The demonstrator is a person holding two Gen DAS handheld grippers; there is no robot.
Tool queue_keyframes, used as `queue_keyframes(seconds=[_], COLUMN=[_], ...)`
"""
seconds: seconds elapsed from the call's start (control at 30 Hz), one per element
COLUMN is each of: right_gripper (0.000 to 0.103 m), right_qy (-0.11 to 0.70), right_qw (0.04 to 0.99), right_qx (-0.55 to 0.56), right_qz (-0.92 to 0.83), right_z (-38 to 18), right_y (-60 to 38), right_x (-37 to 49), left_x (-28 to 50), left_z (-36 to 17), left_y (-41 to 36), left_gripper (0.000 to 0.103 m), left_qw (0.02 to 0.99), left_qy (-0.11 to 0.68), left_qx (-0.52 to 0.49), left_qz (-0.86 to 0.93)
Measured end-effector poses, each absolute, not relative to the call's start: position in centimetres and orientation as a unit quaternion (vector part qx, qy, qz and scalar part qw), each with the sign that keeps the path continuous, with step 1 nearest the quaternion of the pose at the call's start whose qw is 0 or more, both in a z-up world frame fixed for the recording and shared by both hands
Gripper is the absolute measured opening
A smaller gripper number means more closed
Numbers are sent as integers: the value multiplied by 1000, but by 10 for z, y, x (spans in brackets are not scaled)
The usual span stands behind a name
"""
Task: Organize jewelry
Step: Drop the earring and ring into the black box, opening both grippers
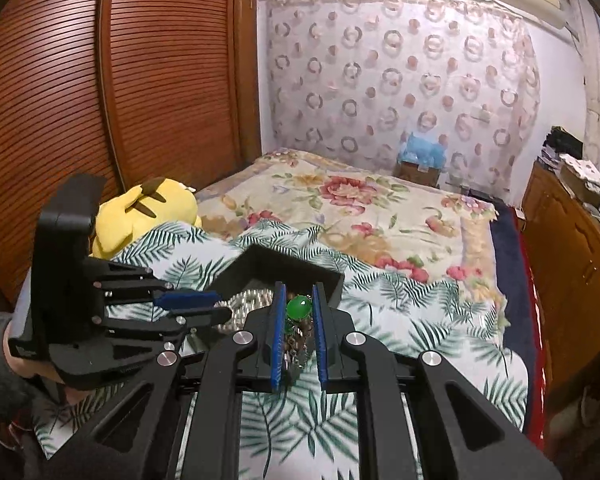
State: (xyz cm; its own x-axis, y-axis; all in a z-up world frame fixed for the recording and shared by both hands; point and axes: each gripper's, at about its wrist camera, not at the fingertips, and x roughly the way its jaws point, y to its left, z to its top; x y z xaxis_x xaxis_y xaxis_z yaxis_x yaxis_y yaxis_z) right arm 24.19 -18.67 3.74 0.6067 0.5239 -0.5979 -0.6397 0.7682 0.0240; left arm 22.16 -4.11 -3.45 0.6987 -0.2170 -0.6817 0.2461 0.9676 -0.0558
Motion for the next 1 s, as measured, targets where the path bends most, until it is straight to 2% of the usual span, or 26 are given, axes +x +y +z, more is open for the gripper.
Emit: queue_keyframes(seconds=[0.53, 0.6, 0.63, 0.67, 0.8, 0.93, 1.0], right_gripper=[18, 29, 30, 30, 30, 31, 36], right_qy=[323, 326, 326, 327, 324, 320, 318], right_qw=[880, 881, 881, 881, 885, 889, 892], right_qx=[-80, -82, -81, -80, -74, -67, -63], right_qz=[340, 334, 333, 332, 326, 320, 316], right_z=[24, 22, 21, 21, 21, 22, 22], right_y=[-144, -144, -145, -146, -154, -162, -167], right_x=[293, 294, 294, 292, 283, 270, 262], left_x=[242, 241, 240, 237, 226, 213, 207], left_z=[-40, -39, -39, -38, -34, -28, -25], left_y=[-16, -15, -14, -14, -10, -6, -6], left_gripper=[15, 21, 31, 35, 41, 55, 61], left_qw=[924, 926, 926, 927, 930, 933, 935], left_qy=[367, 366, 365, 363, 357, 350, 346], left_qx=[-4, -5, -5, -5, -8, -9, -8], left_qz=[-103, -98, -95, -93, -85, -78, -76])
